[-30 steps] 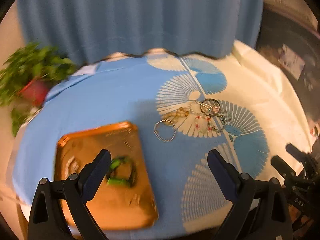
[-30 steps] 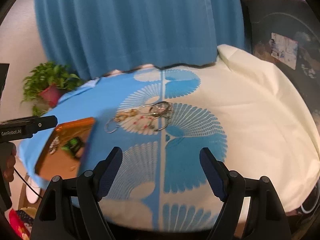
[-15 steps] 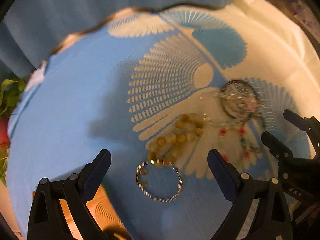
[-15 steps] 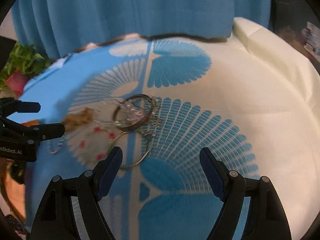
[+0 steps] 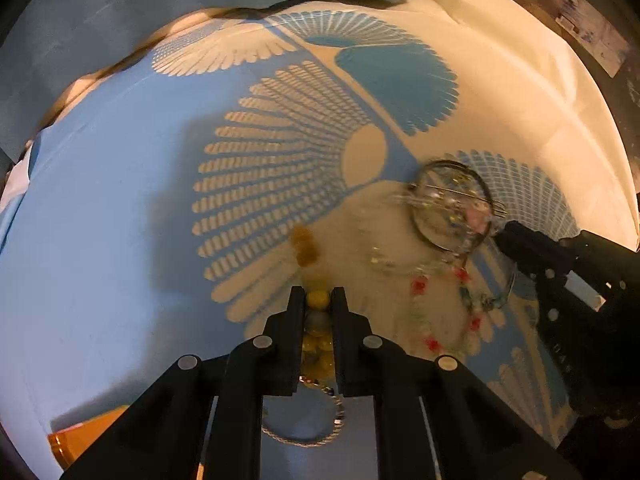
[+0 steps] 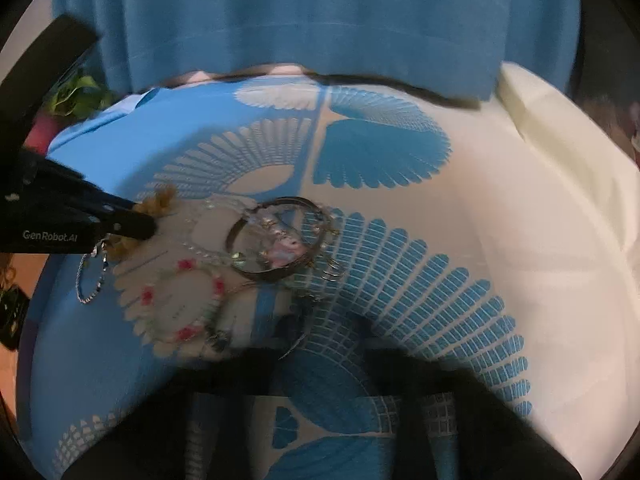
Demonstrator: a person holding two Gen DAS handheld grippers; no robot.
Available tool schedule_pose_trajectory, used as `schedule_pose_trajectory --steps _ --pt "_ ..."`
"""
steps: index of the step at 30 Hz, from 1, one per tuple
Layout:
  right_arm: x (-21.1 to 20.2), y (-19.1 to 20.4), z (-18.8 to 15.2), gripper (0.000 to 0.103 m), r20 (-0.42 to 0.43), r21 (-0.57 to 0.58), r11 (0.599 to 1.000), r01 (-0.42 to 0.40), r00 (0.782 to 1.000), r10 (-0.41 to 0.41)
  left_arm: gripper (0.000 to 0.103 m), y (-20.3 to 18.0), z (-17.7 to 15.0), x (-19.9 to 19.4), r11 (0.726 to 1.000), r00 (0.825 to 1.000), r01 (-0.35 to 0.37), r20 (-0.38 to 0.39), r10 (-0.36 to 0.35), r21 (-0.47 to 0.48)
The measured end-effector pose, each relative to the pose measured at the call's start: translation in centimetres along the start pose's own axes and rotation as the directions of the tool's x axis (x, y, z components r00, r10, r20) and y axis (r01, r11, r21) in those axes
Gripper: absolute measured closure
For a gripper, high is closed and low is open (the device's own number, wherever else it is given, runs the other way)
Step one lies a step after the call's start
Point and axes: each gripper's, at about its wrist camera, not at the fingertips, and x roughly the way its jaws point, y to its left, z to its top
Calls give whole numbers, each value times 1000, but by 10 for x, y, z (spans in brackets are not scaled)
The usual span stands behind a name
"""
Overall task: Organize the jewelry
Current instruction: 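Grasp the wooden bead bracelet with the left gripper while the right grasps a bangle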
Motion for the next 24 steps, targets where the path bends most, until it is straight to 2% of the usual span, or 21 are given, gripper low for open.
schedule_pose_trajectory --steps 2,6,15,24 --pt "-3 2 -4 98 0 -10 1000 -1 1000 1 93 -6 -4 -7 1000 1000 6 14 -6 -2" --pt "-25 -15 -14 98 7 51 999 0 1000 0 93 -9 -18 -44 999 995 35 93 -32 -33" --pt "-103 -39 -24 98 89 109 993 37 995 -47 93 -32 -42 -126 997 969 69 242 -58 -38" --pt "-183 -33 -40 98 150 99 994 38 987 -53 93 -52 -110 -200 992 943 88 330 -54 -88"
